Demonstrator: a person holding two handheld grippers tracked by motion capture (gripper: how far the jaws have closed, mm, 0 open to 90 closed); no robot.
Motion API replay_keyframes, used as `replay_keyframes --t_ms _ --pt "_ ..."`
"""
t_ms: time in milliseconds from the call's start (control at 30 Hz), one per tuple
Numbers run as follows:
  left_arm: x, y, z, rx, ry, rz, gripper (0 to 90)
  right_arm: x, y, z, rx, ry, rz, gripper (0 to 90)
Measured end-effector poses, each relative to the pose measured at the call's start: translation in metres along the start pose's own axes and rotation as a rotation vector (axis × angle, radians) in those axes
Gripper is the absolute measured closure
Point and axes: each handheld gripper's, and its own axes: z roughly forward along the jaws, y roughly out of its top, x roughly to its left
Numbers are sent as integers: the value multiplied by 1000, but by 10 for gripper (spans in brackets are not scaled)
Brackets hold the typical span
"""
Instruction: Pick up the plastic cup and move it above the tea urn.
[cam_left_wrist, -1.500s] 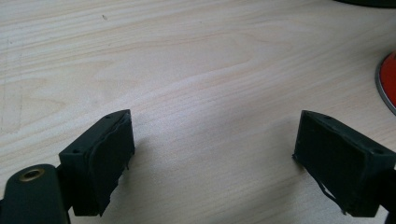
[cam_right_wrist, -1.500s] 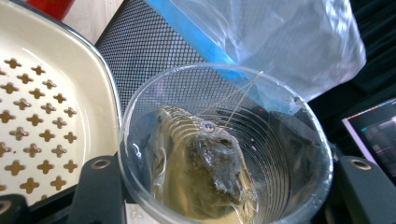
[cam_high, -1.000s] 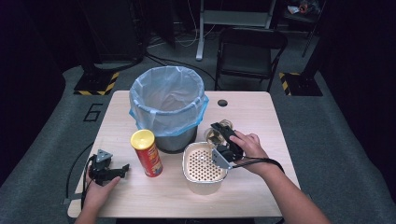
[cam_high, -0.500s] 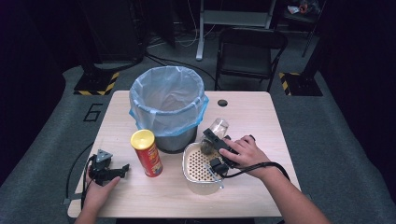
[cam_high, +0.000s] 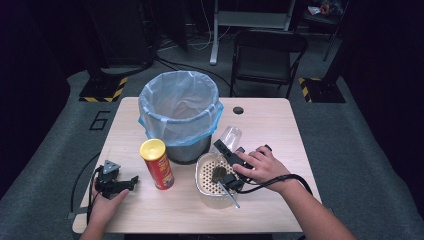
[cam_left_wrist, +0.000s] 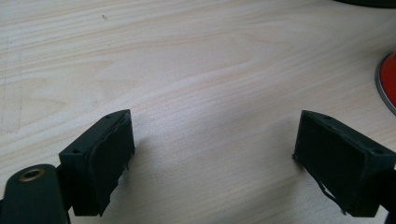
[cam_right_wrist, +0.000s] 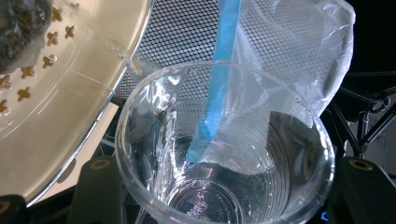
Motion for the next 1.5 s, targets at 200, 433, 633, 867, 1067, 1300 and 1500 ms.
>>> replay_keyframes --t_ms 200,433,633,867,1067,1300,1500 --pt "0 0 0 1 0 0 117 1 -1 -1 -4 32 -10 365" --pt "0 0 0 0 0 1 116 -3 1 -3 -10 23 -13 363" --pt "0 0 0 0 0 1 116 -6 1 -3 -11 10 -21 361" --pt "0 0 0 1 0 0 116 -7 1 -3 -6 -21 -25 360" --pt "0 0 0 0 0 0 116 -6 2 -3 -1 -39 -7 360" --pt "0 0 0 1 0 -1 116 -4 1 -3 3 -3 -16 359" --pt "0 0 0 1 0 0 116 -4 1 -3 1 -3 -10 358"
